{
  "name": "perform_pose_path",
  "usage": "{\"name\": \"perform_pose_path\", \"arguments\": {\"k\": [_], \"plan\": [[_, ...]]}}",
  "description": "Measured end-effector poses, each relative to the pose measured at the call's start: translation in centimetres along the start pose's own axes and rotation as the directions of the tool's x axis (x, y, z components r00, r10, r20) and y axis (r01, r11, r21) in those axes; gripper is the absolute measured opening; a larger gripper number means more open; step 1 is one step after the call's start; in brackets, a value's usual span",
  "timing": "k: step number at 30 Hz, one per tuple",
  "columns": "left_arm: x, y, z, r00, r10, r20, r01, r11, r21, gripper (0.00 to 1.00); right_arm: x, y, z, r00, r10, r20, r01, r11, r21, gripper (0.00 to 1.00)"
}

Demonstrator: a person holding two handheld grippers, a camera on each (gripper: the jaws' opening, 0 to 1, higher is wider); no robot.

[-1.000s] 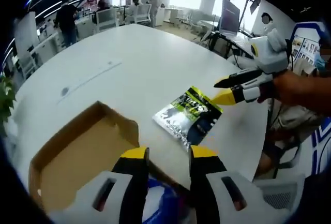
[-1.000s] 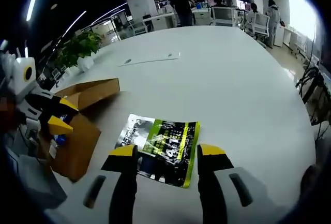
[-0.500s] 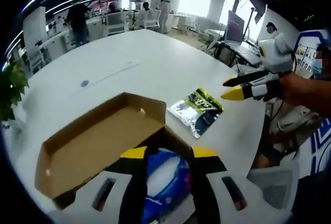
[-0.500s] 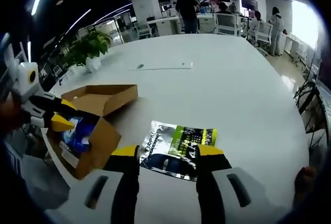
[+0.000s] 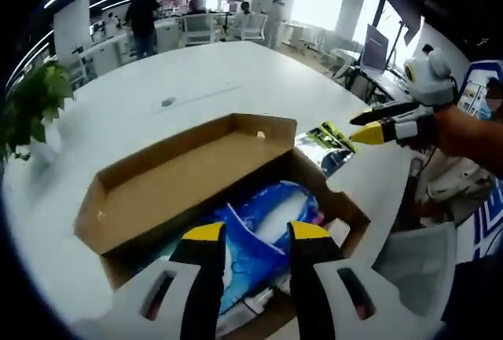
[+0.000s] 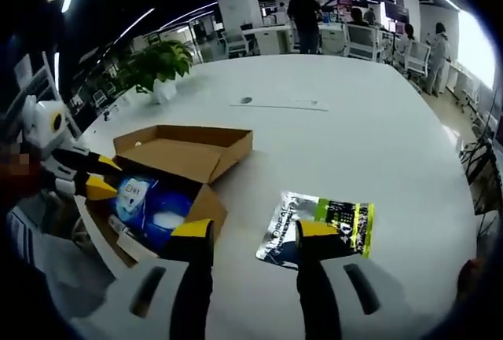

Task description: Operate the shoe box by opening the lid, removing the specified soft item, and placing it in the target area until the item is outside and the box remains undamaged.

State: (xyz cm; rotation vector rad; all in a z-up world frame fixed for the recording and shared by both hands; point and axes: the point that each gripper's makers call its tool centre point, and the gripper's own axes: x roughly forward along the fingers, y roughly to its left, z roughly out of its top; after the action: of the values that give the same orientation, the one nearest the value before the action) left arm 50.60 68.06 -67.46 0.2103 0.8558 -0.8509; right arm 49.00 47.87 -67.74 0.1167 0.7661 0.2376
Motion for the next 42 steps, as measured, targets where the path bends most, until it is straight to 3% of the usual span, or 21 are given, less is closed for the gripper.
{"name": "perform_pose_path", "arguments": {"k": [12, 22, 42], "plan": [[-2.5, 2.9, -2.2, 0.999, 0.035, 0.010, -0.034, 0.998, -0.044, 0.30, 1.1, 5.1, 1.1, 0.999, 0.049, 0.002, -0.048, 0.998, -0.043, 0.37], [-3.8, 4.9, -4.2, 0.998, 0.054, 0.011, -0.053, 0.995, -0.082, 0.31, 2.4, 8.8, 0.6, 0.995, 0.092, -0.026, -0.094, 0.993, -0.076, 0.36], [-4.0, 7.4, -7.0, 0.998, 0.056, -0.005, -0.056, 0.990, -0.130, 0.32, 6.2, 15.0, -0.5, 0.978, 0.181, -0.107, -0.194, 0.973, -0.125, 0.31]]}}
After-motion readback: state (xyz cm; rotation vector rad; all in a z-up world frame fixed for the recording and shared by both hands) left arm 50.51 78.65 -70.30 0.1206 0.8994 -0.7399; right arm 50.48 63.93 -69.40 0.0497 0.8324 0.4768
